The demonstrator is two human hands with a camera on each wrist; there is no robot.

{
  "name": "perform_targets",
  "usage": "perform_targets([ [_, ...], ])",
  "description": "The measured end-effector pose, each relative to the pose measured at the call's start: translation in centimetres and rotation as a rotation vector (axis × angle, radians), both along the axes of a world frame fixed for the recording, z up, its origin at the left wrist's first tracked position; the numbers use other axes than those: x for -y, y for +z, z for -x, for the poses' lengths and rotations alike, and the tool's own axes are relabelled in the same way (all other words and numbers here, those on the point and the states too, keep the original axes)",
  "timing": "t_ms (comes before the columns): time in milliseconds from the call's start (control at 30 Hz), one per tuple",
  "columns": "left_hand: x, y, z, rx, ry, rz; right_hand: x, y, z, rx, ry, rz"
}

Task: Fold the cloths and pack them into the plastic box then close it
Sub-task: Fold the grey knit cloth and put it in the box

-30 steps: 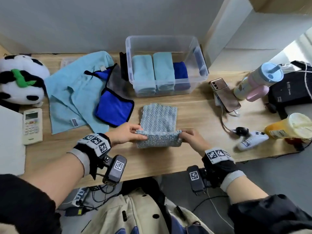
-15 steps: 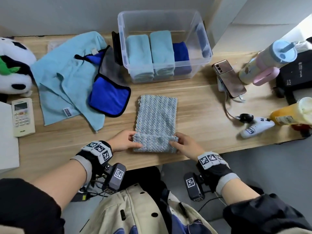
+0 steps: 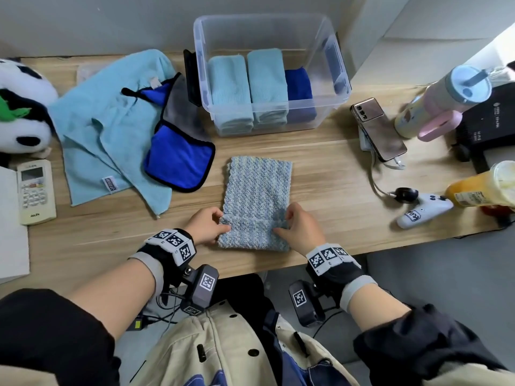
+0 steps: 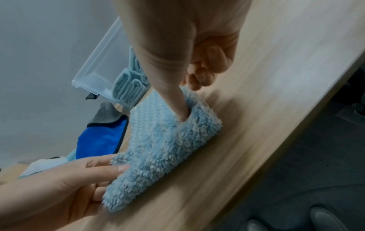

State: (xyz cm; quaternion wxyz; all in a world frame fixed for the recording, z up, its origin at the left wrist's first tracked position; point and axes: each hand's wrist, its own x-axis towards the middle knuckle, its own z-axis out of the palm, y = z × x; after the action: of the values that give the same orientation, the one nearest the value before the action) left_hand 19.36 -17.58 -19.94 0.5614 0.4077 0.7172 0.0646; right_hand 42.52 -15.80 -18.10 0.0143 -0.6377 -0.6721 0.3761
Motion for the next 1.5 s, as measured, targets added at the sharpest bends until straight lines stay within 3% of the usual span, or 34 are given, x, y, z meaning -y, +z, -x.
perform_targets([
  [167,-0.6,0.2,-0.4,0.001,0.012,-0.029,0.2,0.9,0.7,-0.192,0.316,-0.125],
  [267,-0.7,0.4,-0.3,0.031,0.048,0.017,0.8,0.3,1.1,-0.01,0.574,-0.161],
  [333,-0.8,0.4,0.0,0.064,0.096,0.089,1.0,-0.3,1.3,0.109,0.611,-0.183],
  [433,-1.1,1.1,0.2,0.107,0.132,0.067,0.7,-0.3,1.3,0.069,0.556,-0.21],
  [533,-1.4,2.7,0.2,0.105,0.082,-0.228,-0.2,0.4,1.1,-0.054,0.428,-0.178],
  [600,-1.6,3.8,0.3,0.16,-0.068,-0.286,-0.8,0.8,1.1,-0.116,0.346,-0.101],
  [667,-1.6,4.3,0.4,0.195,-0.261,-0.21,-1.6,1.0,0.8,-0.138,0.268,-0.05],
  [733,-1.7,3.9,0.3,0.119,-0.352,-0.173,-2.3,1.0,0.5,-0.142,0.196,-0.011],
  [800,-1.8,2.9,0.2,0.029,-0.318,-0.219,-2.8,0.7,0.1,-0.164,0.134,0.009],
  [933,-2.1,2.1,0.1,0.048,-0.107,-0.302,-3.4,0.2,-0.5,-0.195,-0.031,0.019],
  [1067,-2.4,0.9,0.1,-0.031,-0.013,-0.234,-3.8,-0.4,-0.7,-0.197,-0.12,0.068],
  [1233,-3.1,0.6,-0.3,-0.127,0.007,-0.149,-4.0,-1.1,0.0,-0.071,-0.155,-0.001],
  [1333,-3.7,0.6,-0.3,-0.095,0.037,-0.117,-4.0,-0.9,0.4,-0.079,-0.027,-0.217],
  [1500,-4.2,1.6,-0.6,0.033,0.183,-0.057,-3.4,-1.0,1.3,0.048,0.519,-0.314],
])
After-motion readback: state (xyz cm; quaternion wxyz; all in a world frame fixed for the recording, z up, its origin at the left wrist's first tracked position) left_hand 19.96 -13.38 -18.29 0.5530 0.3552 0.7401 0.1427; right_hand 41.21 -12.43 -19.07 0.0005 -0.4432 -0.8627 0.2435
